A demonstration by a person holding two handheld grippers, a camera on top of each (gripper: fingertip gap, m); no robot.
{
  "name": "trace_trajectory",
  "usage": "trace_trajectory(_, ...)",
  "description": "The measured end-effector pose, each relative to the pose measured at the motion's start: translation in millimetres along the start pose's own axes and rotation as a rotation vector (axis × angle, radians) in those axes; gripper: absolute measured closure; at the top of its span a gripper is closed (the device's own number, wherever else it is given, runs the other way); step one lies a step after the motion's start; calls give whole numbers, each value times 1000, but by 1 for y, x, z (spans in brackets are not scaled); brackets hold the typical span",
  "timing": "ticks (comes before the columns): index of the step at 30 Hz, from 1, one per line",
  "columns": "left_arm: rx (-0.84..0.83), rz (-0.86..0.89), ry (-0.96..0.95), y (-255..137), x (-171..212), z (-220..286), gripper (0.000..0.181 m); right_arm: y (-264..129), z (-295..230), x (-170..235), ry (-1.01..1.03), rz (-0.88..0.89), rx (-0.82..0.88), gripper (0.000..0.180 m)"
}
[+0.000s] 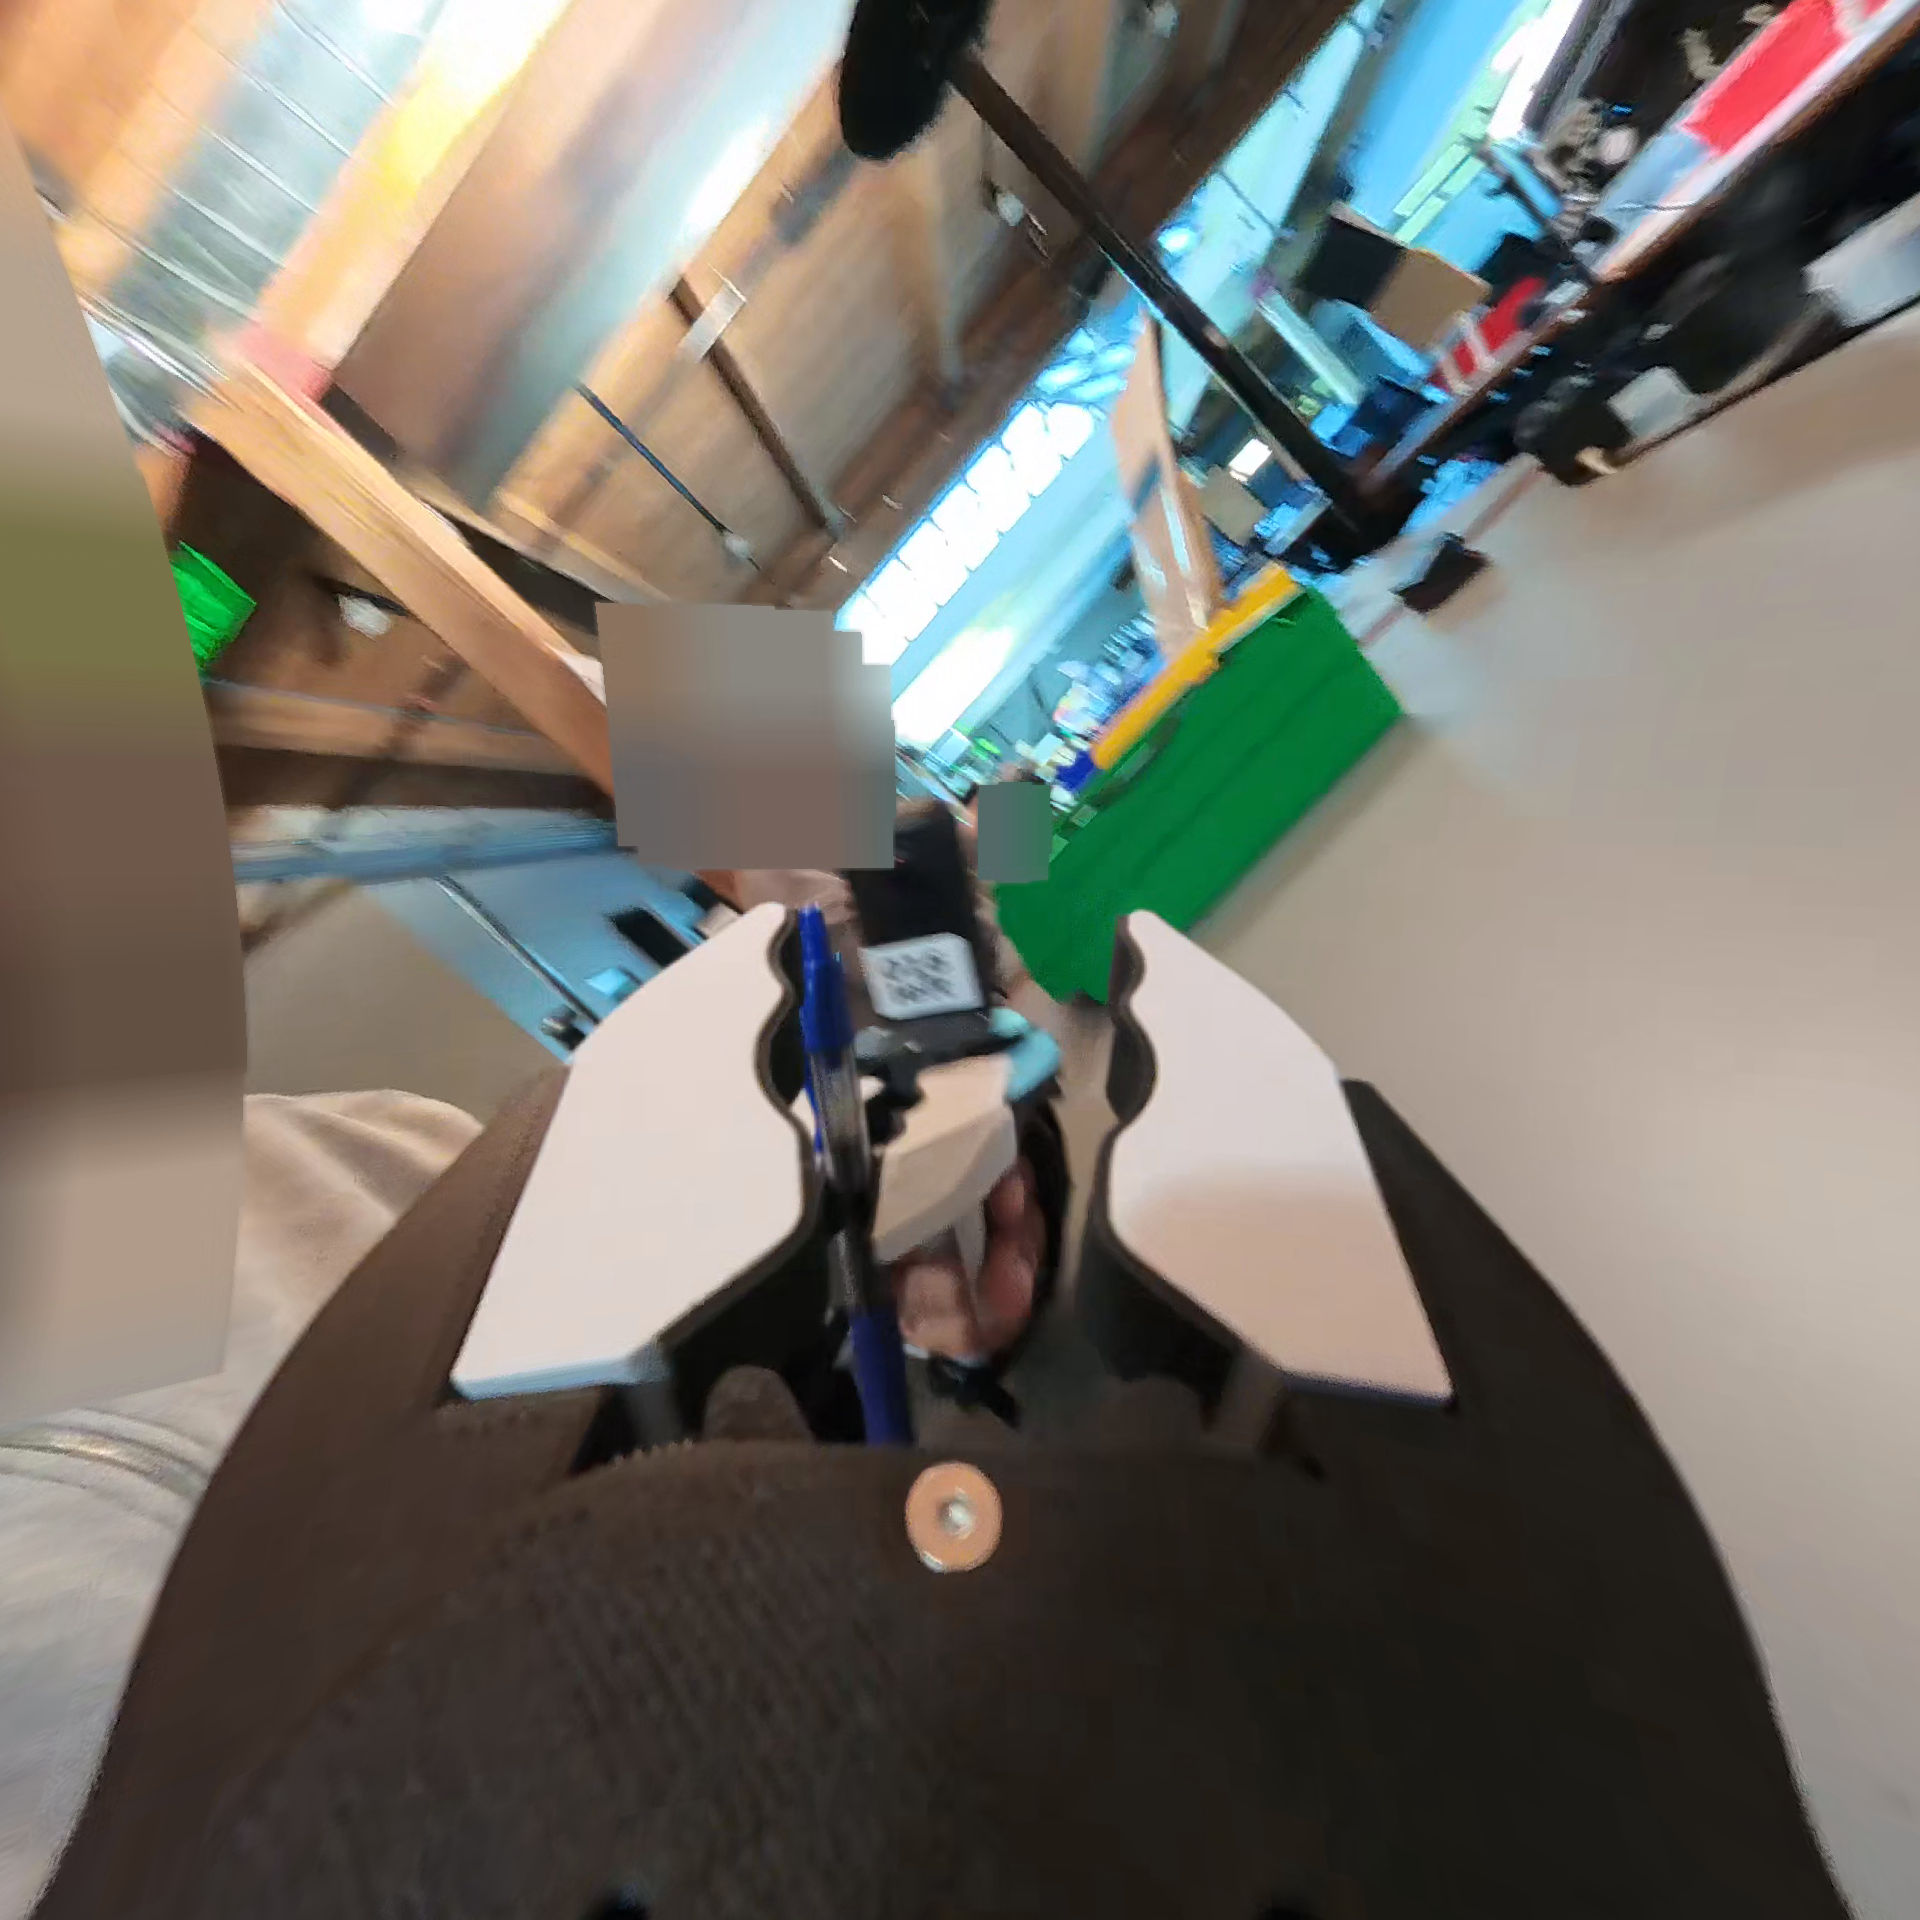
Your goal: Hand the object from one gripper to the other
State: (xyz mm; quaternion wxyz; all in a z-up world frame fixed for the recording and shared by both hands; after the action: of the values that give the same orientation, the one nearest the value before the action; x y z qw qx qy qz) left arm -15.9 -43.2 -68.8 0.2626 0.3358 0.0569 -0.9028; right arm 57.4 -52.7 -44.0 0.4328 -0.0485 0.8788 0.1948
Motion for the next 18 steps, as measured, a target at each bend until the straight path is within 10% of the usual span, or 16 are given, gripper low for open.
trace_trajectory(18,-345,15,131,-3,1,-26,170,12,-13,34,-330,-260,134,163)
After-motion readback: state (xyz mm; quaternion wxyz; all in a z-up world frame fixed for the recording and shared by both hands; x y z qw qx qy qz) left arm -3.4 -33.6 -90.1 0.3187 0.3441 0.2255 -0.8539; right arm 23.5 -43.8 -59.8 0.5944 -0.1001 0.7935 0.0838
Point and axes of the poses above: each gripper's, where its closed fingertips meet, y out along the fingers, x out of its underside, z = x × y across the jaws, the point moved 3 cm from there along -y, back along the fingers, and after that the axes turned 14 degrees about -y, right-handed, at the moved point
